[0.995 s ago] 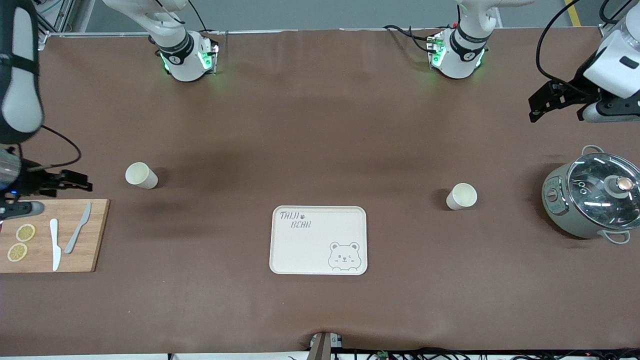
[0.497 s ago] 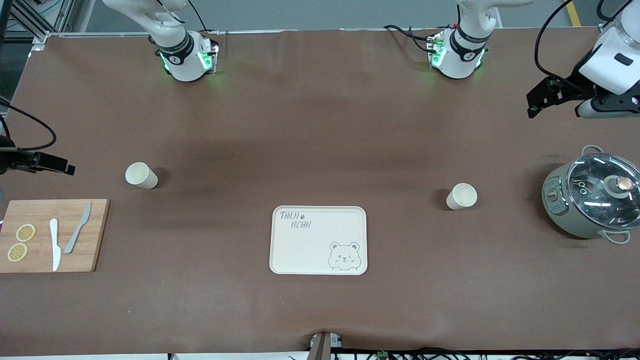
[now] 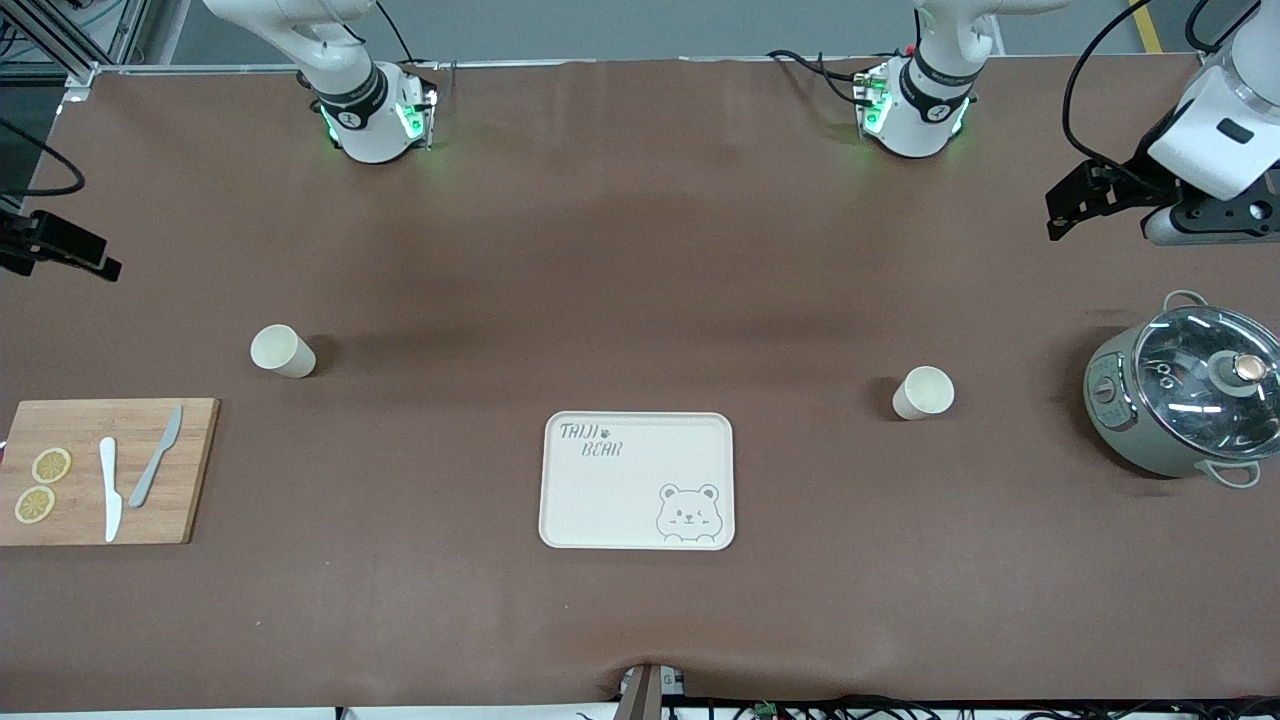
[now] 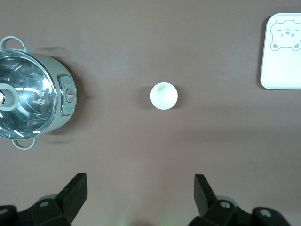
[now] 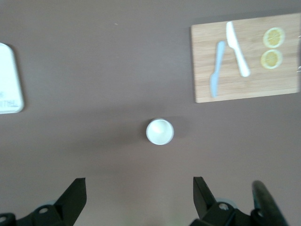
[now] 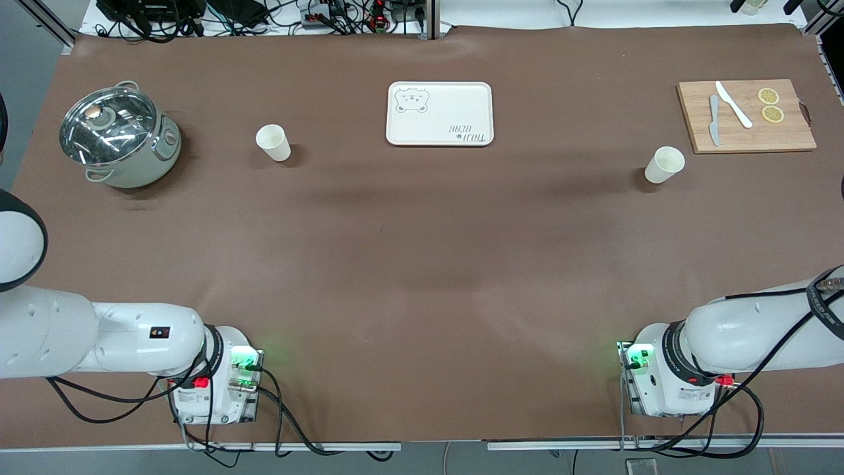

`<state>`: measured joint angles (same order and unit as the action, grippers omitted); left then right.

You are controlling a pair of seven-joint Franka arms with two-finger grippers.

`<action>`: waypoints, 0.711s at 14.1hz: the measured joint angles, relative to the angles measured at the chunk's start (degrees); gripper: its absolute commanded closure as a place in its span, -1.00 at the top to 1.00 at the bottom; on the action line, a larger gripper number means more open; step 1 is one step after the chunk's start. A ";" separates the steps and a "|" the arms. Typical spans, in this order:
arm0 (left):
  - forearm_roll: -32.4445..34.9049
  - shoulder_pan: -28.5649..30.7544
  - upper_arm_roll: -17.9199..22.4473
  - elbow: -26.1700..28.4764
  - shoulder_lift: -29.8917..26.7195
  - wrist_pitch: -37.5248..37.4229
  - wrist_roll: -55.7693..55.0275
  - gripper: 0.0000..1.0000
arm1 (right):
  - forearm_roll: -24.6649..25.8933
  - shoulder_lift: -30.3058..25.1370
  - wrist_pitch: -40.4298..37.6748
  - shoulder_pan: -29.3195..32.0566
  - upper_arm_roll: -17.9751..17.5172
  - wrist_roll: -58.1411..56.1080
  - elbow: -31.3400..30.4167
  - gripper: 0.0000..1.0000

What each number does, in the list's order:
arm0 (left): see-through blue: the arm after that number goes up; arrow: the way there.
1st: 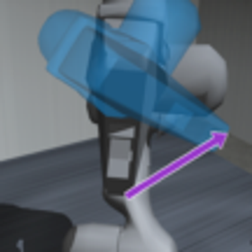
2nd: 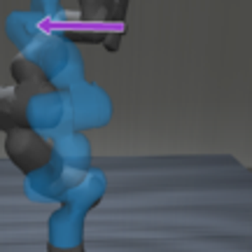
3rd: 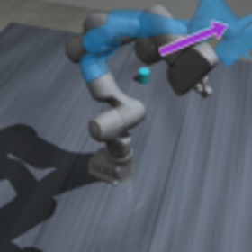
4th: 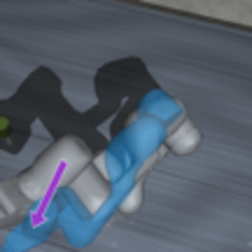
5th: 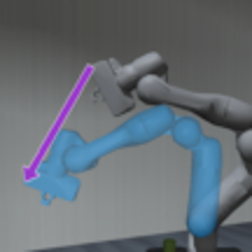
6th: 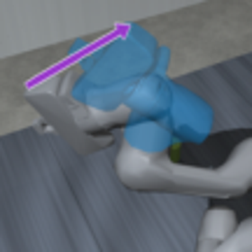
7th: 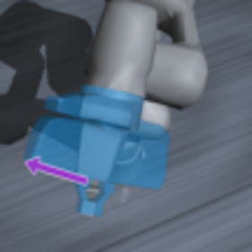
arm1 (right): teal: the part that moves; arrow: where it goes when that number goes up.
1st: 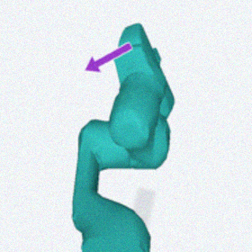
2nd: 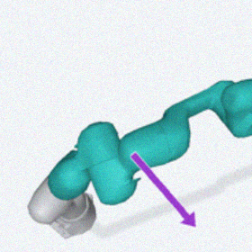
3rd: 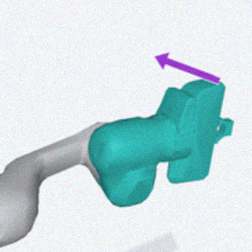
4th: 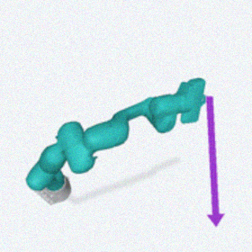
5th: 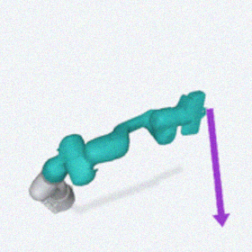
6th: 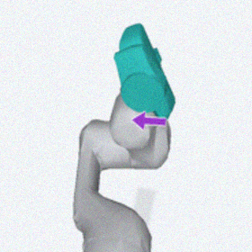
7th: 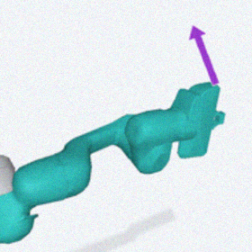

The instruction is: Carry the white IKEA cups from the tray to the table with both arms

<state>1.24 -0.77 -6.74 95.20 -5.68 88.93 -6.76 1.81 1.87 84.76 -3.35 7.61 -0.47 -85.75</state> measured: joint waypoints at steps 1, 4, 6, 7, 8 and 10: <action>-0.01 0.00 0.00 0.00 0.03 0.00 0.00 1.00 | 1.23 -0.03 0.46 -0.94 -0.03 0.16 -0.40 1.00; -0.02 0.00 0.03 -0.01 0.03 0.00 0.00 1.00 | 0.51 0.01 1.79 -1.25 0.33 -3.44 -0.83 1.00; -0.02 0.01 0.08 -0.19 0.03 0.01 0.00 1.00 | -2.98 0.00 1.59 0.44 1.20 -6.69 -0.89 1.00; -0.02 0.01 0.09 -0.38 0.05 0.01 0.00 1.00 | -4.40 -0.01 1.32 1.56 1.52 -7.76 -0.96 1.00; -0.02 0.01 0.11 -0.60 0.09 0.02 0.00 1.00 | -5.11 -0.01 1.16 2.25 1.65 -8.32 -0.98 1.00; -0.02 0.03 0.19 -0.87 0.12 0.02 0.00 1.00 | -5.15 -0.01 1.11 2.34 1.51 -8.43 -0.98 1.00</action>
<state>1.22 -0.74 -6.56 94.33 -5.55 88.96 -6.76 -3.34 1.86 85.87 -1.01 9.12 -8.90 -86.73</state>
